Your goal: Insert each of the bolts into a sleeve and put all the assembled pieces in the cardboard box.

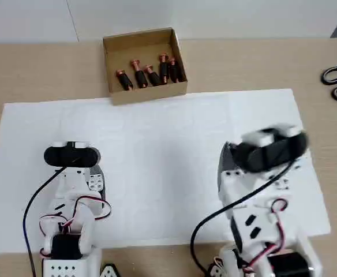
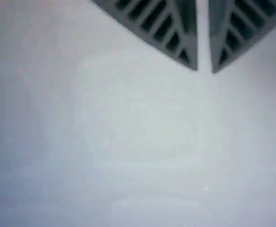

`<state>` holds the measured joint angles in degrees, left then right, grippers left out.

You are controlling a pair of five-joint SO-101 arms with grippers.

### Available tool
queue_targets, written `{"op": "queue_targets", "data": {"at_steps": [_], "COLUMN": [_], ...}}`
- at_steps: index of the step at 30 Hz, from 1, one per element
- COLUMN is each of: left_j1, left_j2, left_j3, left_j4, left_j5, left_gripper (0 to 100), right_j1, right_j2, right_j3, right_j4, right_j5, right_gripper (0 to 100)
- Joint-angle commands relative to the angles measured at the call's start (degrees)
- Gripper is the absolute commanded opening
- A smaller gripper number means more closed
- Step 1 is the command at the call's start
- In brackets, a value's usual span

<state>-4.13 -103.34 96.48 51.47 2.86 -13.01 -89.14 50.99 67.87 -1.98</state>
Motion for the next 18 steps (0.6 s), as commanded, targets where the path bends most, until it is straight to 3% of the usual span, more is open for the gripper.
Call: {"op": "queue_targets", "data": {"at_steps": [1, 5, 10, 18], "left_j1": [0.2, 0.2, 0.2, 0.2], "left_j2": [-0.8, -0.8, -0.8, -0.8], "left_j3": [-0.3, -0.3, -0.3, -0.3], "left_j4": [0.3, 0.3, 0.3, 0.3], "left_j5": [-0.3, -0.3, -0.3, -0.3], "left_gripper": [1, 1, 1, 1], "right_j1": [1.4, 7.5, 17.4, 13.0], "right_j2": [-9.5, -15.3, -14.5, -14.8], "right_j3": [7.9, 13.2, 15.6, 25.3], "right_j4": [-1.9, -1.6, -2.0, -2.0], "right_j5": [1.1, -3.2, -3.3, -3.0], "right_gripper": [0.4, 0.4, 0.4, 0.4]}}
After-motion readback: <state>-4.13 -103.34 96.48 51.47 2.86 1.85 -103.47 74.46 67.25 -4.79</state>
